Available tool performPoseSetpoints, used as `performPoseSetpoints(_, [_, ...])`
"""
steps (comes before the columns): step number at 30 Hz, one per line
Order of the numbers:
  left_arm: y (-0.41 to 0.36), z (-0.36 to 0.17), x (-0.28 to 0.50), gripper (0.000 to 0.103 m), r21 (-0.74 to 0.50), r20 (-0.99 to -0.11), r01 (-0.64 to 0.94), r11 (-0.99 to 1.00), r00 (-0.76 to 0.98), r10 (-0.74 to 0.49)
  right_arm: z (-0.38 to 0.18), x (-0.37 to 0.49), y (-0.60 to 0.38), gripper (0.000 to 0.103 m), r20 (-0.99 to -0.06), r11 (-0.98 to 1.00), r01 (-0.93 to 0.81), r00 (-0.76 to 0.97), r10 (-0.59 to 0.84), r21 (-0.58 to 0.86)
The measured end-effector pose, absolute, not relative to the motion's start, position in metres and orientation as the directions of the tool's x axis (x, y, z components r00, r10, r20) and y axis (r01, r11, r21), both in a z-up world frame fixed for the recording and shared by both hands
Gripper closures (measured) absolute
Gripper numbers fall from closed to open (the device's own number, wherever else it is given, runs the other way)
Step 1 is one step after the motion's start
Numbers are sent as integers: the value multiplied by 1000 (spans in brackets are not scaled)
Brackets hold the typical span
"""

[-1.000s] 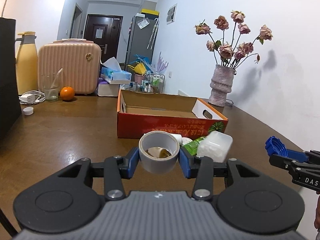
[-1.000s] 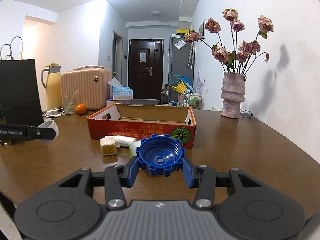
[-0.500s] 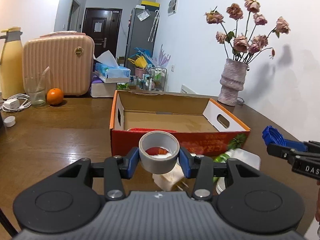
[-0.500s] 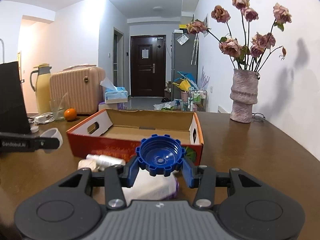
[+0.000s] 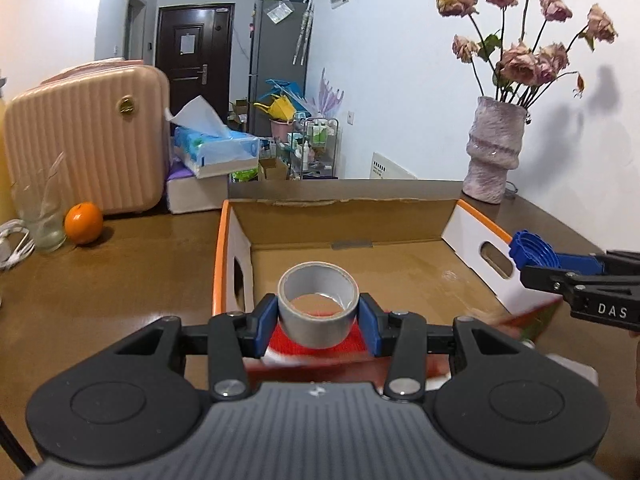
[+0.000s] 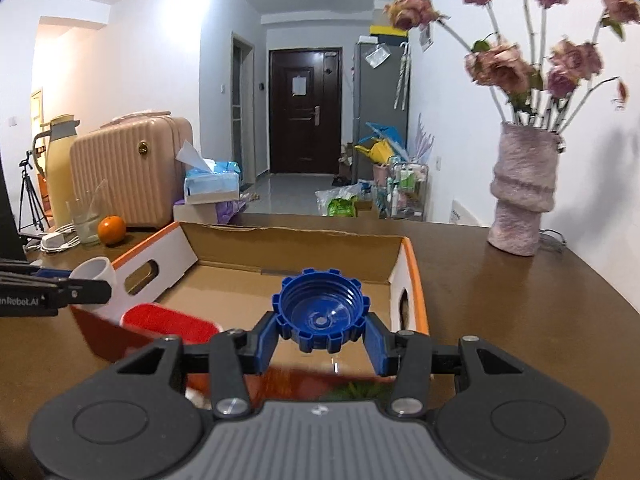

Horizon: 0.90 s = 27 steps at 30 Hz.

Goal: Organize rigid objects
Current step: 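Carry tape roll and blue cap into the box, opening both tools there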

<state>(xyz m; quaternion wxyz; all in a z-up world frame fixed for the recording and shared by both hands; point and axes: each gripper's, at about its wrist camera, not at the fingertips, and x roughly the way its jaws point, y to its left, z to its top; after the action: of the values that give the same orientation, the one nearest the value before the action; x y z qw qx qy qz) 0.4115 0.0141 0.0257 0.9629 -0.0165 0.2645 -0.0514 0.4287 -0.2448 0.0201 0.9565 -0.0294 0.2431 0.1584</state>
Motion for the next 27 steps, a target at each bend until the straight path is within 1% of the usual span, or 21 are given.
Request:
performPoseSetpoints(4, [17, 24, 457, 59, -39, -545, 103, 994, 832, -108, 22, 472, -236, 58, -503, 944, -327, 823, 265, -38])
performPoseSetpoints(8, [23, 18, 509, 59, -39, -615, 82, 996, 783, -89, 19, 522, -231, 58, -558, 945, -319, 798, 226, -74])
performPoseSetpoints(11, [29, 16, 539, 59, -47, -647, 87, 995, 756, -97, 15, 556, -227, 58, -600, 938, -328, 774, 202, -107])
performPoseSetpoints(15, [33, 4, 572, 59, -41, -705, 63, 997, 705, -73, 8, 601, -225, 58, -695, 944, -324, 693, 192, -62])
performPoseSetpoints(17, [31, 2, 577, 58, -26, -713, 79, 997, 697, -74, 3, 614, -222, 58, -729, 942, -330, 660, 184, -60])
performPoseSetpoints(19, [29, 0, 579, 50, -12, -718, 92, 996, 692, -73, -4, 617, -217, 57, -735, 939, -334, 657, 166, -86])
performPoseSetpoints(20, [29, 0, 579, 44, -23, -718, 103, 994, 690, -88, -8, 619, -217, 56, -733, 939, -330, 662, 158, -96])
performPoseSetpoints(21, [29, 0, 579, 42, -26, -718, 111, 993, 690, -96, -10, 619, -215, 55, -734, 940, -327, 662, 151, -101])
performPoseSetpoints(22, [29, 0, 579, 41, -30, -717, 113, 993, 690, -100, -10, 618, -215, 55, -733, 940, -326, 663, 151, -101])
performPoseSetpoints(25, [29, -2, 578, 41, -31, -713, 114, 993, 694, -102, -7, 612, -214, 48, -700, 941, -315, 700, 143, -123])
performPoseSetpoints(27, [30, -2, 578, 40, -39, -708, 113, 993, 698, -107, -6, 608, -213, 48, -687, 941, -309, 715, 133, -139])
